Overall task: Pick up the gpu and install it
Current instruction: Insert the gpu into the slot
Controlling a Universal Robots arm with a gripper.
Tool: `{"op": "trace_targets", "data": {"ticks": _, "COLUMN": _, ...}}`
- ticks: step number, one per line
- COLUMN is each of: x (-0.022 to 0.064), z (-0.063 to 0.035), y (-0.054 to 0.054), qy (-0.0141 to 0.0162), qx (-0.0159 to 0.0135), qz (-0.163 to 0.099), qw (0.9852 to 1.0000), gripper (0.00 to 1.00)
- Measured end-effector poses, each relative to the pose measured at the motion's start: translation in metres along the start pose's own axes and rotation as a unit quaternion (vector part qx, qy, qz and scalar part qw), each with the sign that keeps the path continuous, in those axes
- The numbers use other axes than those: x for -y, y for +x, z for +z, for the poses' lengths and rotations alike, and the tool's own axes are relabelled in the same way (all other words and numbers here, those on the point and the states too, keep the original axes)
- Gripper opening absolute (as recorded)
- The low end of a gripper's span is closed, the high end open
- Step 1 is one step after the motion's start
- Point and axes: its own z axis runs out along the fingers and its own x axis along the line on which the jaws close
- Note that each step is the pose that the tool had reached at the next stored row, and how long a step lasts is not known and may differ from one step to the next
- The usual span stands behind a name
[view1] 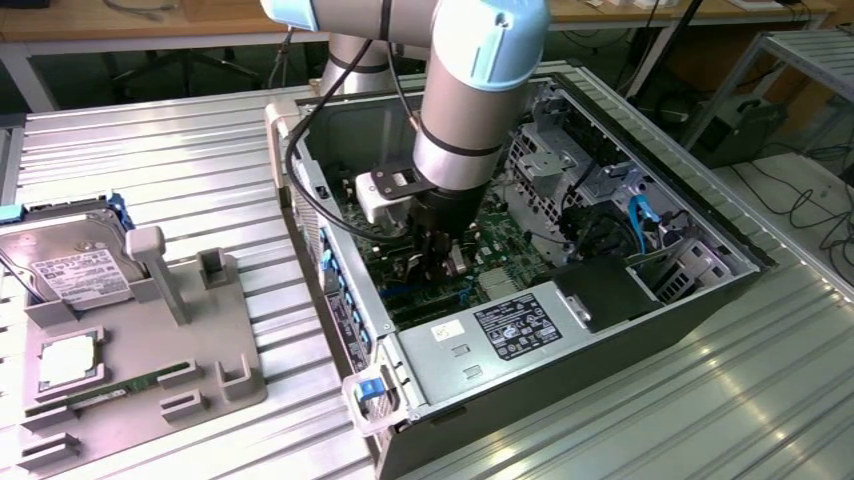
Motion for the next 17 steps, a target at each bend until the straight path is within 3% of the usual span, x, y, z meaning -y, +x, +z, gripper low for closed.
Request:
{"op": "trace_targets", "data": {"ticks": 7, "x": -0.0001, "z": 0.0071, "y": 0.0, "qy": -0.0004, "qx": -0.0008, "qz": 0.0, "qw": 1.0, "gripper": 0.28}}
{"op": "trace_targets", "data": {"ticks": 9, "x": -0.0002, "z": 0.0102, "y": 0.0, "qy": 0.0, "qx": 0.0003, "qz": 0.0, "qw": 1.0, "gripper": 0.28}}
{"op": "trace_targets", "data": {"ticks": 15, "x": -0.0002, "z": 0.0102, "y": 0.0, "qy": 0.0, "qx": 0.0001, "qz": 0.0, "qw": 1.0, "gripper": 0.28}}
{"op": "trace_targets", "data": {"ticks": 16, "x": -0.0002, "z": 0.0103, "y": 0.0, "qy": 0.0002, "qx": 0.0002, "qz": 0.0, "qw": 1.0, "gripper": 0.28}}
{"op": "trace_targets", "data": {"ticks": 17, "x": 0.0001, "z": 0.0121, "y": 0.0, "qy": 0.0018, "qx": 0.0025, "qz": 0.0, "qw": 1.0, "gripper": 0.28}}
